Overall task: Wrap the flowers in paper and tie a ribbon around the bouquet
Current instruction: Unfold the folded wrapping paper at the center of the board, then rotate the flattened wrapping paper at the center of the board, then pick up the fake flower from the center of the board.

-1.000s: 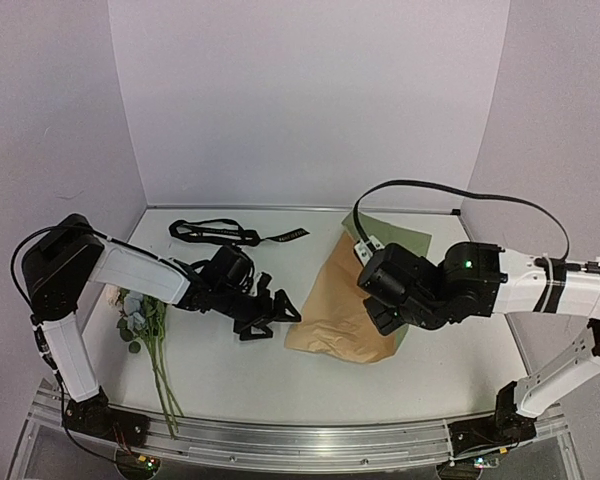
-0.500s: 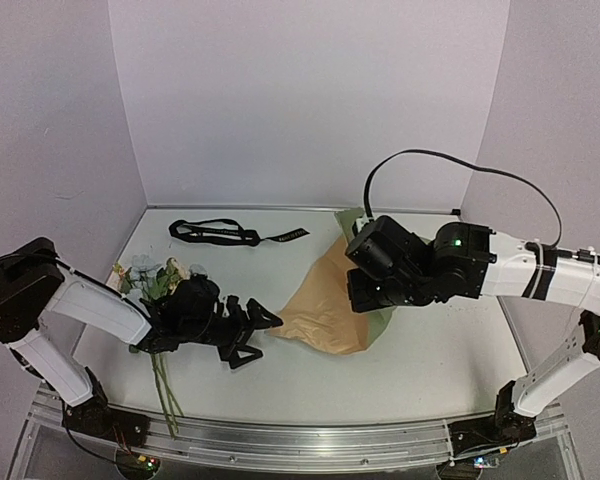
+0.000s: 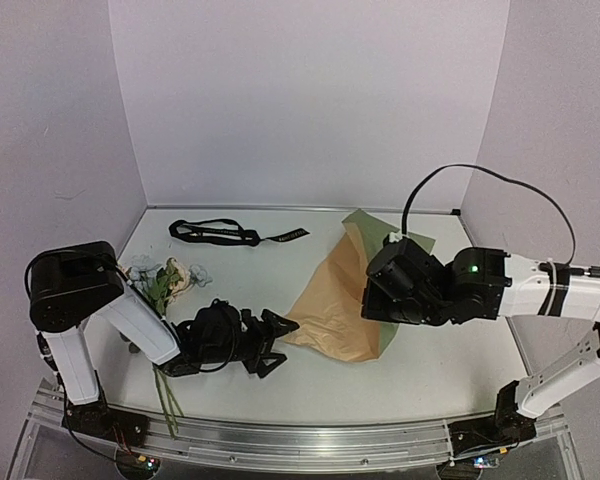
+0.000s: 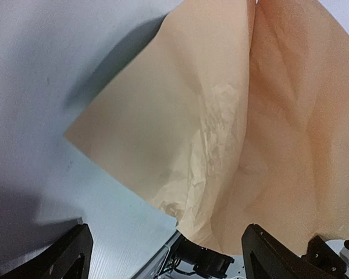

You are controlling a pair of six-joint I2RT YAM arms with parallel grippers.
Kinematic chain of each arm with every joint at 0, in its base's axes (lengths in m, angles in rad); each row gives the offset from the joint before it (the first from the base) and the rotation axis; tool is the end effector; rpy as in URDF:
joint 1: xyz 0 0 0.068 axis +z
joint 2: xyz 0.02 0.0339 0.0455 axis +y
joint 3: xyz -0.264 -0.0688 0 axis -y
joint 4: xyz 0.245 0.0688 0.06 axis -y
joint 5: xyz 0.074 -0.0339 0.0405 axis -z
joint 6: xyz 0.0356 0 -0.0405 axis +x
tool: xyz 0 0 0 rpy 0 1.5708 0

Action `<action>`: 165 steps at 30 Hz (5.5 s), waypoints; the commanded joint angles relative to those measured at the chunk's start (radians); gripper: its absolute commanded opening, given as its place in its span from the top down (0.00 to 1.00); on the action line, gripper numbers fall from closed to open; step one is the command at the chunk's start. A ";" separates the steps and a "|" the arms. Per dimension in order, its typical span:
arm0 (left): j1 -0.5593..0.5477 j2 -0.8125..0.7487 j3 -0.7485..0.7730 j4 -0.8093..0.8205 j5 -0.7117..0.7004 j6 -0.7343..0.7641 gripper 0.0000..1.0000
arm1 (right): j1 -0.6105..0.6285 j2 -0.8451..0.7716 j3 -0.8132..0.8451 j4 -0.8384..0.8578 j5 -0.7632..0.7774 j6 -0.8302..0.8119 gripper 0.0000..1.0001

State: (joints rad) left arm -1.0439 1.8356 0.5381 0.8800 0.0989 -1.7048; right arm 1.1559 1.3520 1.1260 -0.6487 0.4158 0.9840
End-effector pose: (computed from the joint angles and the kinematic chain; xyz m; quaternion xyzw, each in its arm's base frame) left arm 0.1544 -0.2723 0.1042 -0.2462 0.8007 -0.5422 0.0656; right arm 0.1273 0.2534 0.2930 -0.0088 0.9224 0.1996 0.3304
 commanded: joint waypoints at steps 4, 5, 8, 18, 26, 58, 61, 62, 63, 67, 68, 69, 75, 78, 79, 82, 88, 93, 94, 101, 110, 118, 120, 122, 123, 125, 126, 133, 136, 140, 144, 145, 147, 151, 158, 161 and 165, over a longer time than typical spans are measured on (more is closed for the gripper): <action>0.032 0.160 0.090 0.180 -0.088 -0.040 0.20 | 0.034 -0.099 -0.105 0.084 0.087 0.124 1.00; 0.032 0.186 0.096 0.211 -0.086 -0.052 0.22 | 0.035 -0.102 -0.110 0.085 0.089 0.132 1.00; 0.031 0.244 0.122 0.252 -0.077 -0.073 0.28 | 0.038 -0.106 -0.107 0.088 0.084 0.142 1.00; 0.072 0.121 0.123 0.107 -0.141 0.112 0.89 | 0.052 -0.177 -0.191 0.105 0.083 0.156 1.00; 0.059 -0.199 0.191 -0.354 -0.346 0.610 1.00 | 0.078 -0.256 -0.352 0.167 0.111 0.154 1.00; 0.066 -0.715 0.054 -0.925 -0.406 0.969 1.00 | 0.175 -0.562 -0.457 -0.321 0.275 -0.197 0.02; 0.193 -0.725 0.037 -0.946 -0.260 0.974 1.00 | 0.070 -0.591 -0.427 -0.358 0.117 -0.347 0.02; 0.220 -0.722 0.043 -0.960 -0.241 0.982 1.00 | 0.021 -0.595 -0.423 -0.366 0.038 -0.361 0.02; 0.246 -0.717 0.051 -0.974 -0.222 0.989 1.00 | -0.029 -0.597 -0.418 -0.373 -0.036 -0.376 0.02; 0.369 -0.635 0.127 -1.025 -0.122 1.029 1.00 | -0.191 -0.528 -0.376 -0.371 -0.257 -0.439 0.02; 0.408 -0.602 0.152 -1.033 -0.083 1.037 1.00 | -0.218 -0.493 -0.362 -0.371 -0.288 -0.451 0.02; 0.440 -0.568 0.178 -1.039 -0.036 1.047 1.00 | -0.240 -0.458 -0.348 -0.371 -0.327 -0.461 0.02; 0.586 -0.310 0.430 -1.140 0.093 1.156 1.00 | -0.368 -0.269 -0.281 -0.285 -0.536 -0.484 0.02; 0.625 -0.200 0.528 -1.176 0.128 1.186 1.00 | -0.419 -0.179 -0.268 -0.223 -0.625 -0.454 0.02; 0.632 -0.174 0.557 -1.189 0.132 1.193 1.00 | -0.434 -0.151 -0.270 -0.193 -0.652 -0.433 0.02; 0.645 -0.120 0.617 -1.212 0.137 1.206 1.00 | -0.472 -0.080 -0.291 -0.083 -0.698 -0.335 0.02; 0.653 -0.079 0.647 -1.237 0.154 1.222 1.00 | -0.479 -0.055 -0.402 0.130 -0.571 -0.126 0.02; 0.654 -0.070 0.656 -1.252 0.161 1.235 1.00 | -0.481 -0.067 -0.505 0.201 -0.429 0.003 0.02; 0.654 -0.067 0.657 -1.252 0.163 1.235 1.00 | -0.480 -0.067 -0.523 0.224 -0.410 0.019 0.02; 0.654 -0.056 0.651 -1.244 0.180 1.232 1.00 | -0.480 0.001 -0.571 0.457 -0.407 0.103 0.17; 0.654 -0.052 0.643 -1.242 0.190 1.237 1.00 | -0.479 0.011 -0.604 0.549 -0.358 0.157 0.50; 0.654 -0.085 0.607 -1.219 0.223 1.234 1.00 | -0.379 -0.059 -0.695 0.546 -0.244 0.228 1.00; 0.653 -0.103 0.589 -1.207 0.229 1.228 1.00 | -0.304 -0.086 -0.713 0.528 -0.160 0.242 1.00; 0.653 -0.119 0.567 -1.200 0.230 1.222 1.00 | -0.226 -0.112 -0.716 0.485 -0.081 0.262 1.00; 0.653 -0.127 0.557 -1.197 0.230 1.219 1.00 | -0.198 -0.120 -0.714 0.466 -0.049 0.273 1.00; 0.653 -0.141 0.533 -1.191 0.228 1.213 1.00 | -0.154 -0.130 -0.709 0.442 -0.011 0.289 0.97; 0.652 -0.149 0.524 -1.191 0.223 1.211 1.00 | -0.141 -0.133 -0.706 0.431 -0.005 0.299 0.94; 0.653 -0.174 0.481 -1.185 0.177 1.208 1.00 | -0.090 -0.145 -0.670 0.368 -0.037 0.280 0.63; 0.653 -0.164 0.511 -1.205 0.144 1.225 1.00 | -0.082 -0.172 -0.639 0.294 -0.050 0.232 0.46; 0.654 -0.144 0.563 -1.232 0.117 1.245 1.00 | -0.079 -0.243 -0.612 0.128 -0.048 0.179 0.25; 0.654 -0.139 0.578 -1.239 0.130 1.248 0.98 | -0.075 -0.324 -0.553 -0.116 -0.048 0.080 0.11; 0.654 -0.141 0.580 -1.243 0.131 1.247 0.95 | -0.075 -0.345 -0.547 -0.149 -0.044 0.050 0.06; 0.654 -0.158 0.580 -1.251 0.125 1.241 0.85 | -0.076 -0.379 -0.525 -0.193 -0.034 -0.031 0.02; 0.654 -0.219 0.577 -1.279 0.086 1.208 0.54 | -0.085 -0.382 -0.405 -0.292 -0.060 -0.217 0.02; 0.654 -0.378 0.546 -1.401 -0.071 1.108 0.15 | -0.279 -0.264 -0.295 -0.292 -0.500 -0.295 0.02; 0.654 -0.450 0.526 -1.499 -0.223 1.008 0.09 | -0.313 -0.189 -0.225 -0.289 -0.604 -0.370 0.02; 0.654 -0.554 0.464 -1.635 -0.388 0.846 0.07 | -0.341 -0.059 -0.135 -0.263 -0.690 -0.430 0.02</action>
State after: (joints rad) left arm -0.3935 1.3756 1.0607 -0.5672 -0.0697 -0.6774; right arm 0.8385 1.1959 0.8851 -0.9242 -0.1171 0.6572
